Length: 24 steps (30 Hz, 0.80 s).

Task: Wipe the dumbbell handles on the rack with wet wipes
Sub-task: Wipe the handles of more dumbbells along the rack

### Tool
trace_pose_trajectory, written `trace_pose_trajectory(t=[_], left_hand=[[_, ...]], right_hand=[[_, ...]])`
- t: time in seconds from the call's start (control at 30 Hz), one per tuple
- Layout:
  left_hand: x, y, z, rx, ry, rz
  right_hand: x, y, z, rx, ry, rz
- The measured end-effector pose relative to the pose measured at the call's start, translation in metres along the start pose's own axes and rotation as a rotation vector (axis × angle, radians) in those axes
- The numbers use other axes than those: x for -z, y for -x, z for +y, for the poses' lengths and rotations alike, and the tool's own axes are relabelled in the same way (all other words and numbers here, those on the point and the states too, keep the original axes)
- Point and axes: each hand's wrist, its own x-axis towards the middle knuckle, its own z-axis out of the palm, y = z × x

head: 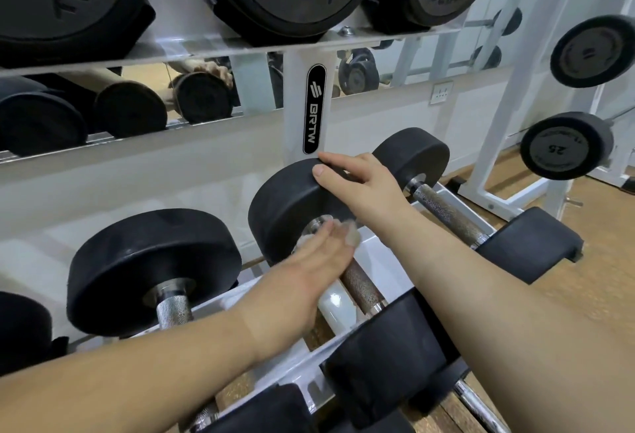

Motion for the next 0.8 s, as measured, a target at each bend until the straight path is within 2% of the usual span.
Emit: trace_pose_trajectory(t=[0.07,0.13,0.17,0.23,0.27,0.33,0.37,0.4,0.47,0.53,0.57,0.6,0.63,0.67,0.7,0.73,0.8], left_hand=[[0.006,0.015,0.007,-0.246,0.075,-0.005],[0.024,0.012,0.031,-0.347,0.043,-0.066],[0.031,0.006,0.029,-0.253,0.032,-0.086],[0.030,-0.012,0.016,0.055,0.064,-0.059],[0.028,-0.017,0.019,0.081,0.008,-0.056],[0.014,-0.020,0.034,-0.064,-0.091,-0.235],[0.013,-0.010,0.037,-0.186,-0.062,-0.250],[0.022,-0.006,0.040,-0.287,0.007,-0.185],[0.047,0.001,0.017,-0.250,0.142,-0.034],[0.054,-0.003,0.013,-0.070,0.090,0.071],[0.050,-0.014,0.025,0.004,0.048,0.007],[0.043,-0.024,0.043,0.031,-0.009,-0.174],[0.036,-0.031,0.056,0.030,-0.045,-0.364],[0.032,-0.029,0.061,-0.006,-0.002,-0.431],[0.038,-0.023,0.057,-0.081,0.073,-0.365],[0.047,-0.012,0.043,-0.102,0.190,-0.201],[0.064,0.014,0.031,0.119,0.396,0.088]], right_hand=[[0.000,-0.002,0.001,0.004,-0.001,0.000],[0.000,-0.003,0.001,0.000,-0.003,0.004],[0.000,-0.003,0.000,-0.001,0.002,0.002],[0.000,-0.002,0.001,0.001,0.015,0.001],[0.000,-0.001,0.001,0.005,0.017,0.006],[-0.001,0.000,0.000,0.006,0.010,-0.006],[-0.001,0.000,-0.001,0.003,0.003,-0.009],[0.000,-0.001,-0.001,-0.001,-0.001,-0.008],[0.000,0.000,-0.001,-0.006,-0.001,-0.010],[0.000,0.001,0.000,0.003,0.003,-0.006],[0.000,0.001,0.000,0.004,-0.002,-0.006],[-0.001,0.002,0.000,0.003,-0.010,-0.007],[-0.001,0.002,0.000,0.002,-0.019,-0.005],[-0.001,0.001,0.000,0.000,-0.024,0.005],[0.000,0.001,0.001,-0.003,-0.021,0.013],[0.000,0.000,0.001,-0.004,-0.012,0.017],[0.000,0.001,0.001,-0.001,-0.007,0.017]])
